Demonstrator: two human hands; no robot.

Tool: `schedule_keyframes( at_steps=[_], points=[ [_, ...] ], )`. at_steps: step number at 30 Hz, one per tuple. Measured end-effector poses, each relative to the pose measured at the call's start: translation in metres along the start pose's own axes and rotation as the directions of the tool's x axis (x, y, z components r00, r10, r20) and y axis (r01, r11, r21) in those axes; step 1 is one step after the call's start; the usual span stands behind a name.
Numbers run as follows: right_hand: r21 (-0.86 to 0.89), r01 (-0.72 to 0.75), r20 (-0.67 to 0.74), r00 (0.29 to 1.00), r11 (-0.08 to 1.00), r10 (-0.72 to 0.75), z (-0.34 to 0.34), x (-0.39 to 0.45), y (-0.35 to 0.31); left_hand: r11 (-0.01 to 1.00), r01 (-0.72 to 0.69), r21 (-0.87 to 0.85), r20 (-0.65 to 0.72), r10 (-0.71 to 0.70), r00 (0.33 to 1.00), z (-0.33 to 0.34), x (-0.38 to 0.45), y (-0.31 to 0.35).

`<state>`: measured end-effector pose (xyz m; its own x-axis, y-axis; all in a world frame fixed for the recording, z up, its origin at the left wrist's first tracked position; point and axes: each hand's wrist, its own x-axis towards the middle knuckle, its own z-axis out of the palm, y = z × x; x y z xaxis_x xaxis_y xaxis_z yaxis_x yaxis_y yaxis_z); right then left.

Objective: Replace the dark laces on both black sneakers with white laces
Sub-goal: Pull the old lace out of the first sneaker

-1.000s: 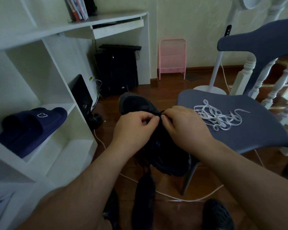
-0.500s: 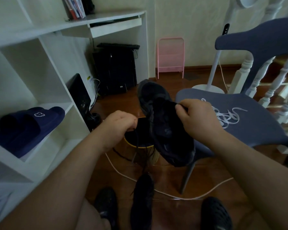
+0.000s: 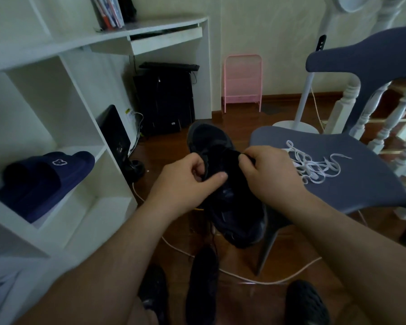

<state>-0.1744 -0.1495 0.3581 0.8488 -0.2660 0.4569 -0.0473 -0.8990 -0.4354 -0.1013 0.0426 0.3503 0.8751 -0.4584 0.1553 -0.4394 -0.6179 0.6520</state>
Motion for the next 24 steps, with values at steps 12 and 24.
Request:
schedule_keyframes(
  at_steps=[12,24],
  points=[
    [0.079,-0.32,0.153,0.94,0.944,0.305,0.0,0.004,0.017,1.0,-0.016,-0.007,-0.163,0.014,0.987,-0.007,0.009,-0.005],
    [-0.132,0.292,0.053,0.956,0.947,-0.288,0.017,-0.004,-0.002,0.989,0.009,-0.149,-0.035,-0.014,0.999,0.005,-0.001,0.007]
  ],
)
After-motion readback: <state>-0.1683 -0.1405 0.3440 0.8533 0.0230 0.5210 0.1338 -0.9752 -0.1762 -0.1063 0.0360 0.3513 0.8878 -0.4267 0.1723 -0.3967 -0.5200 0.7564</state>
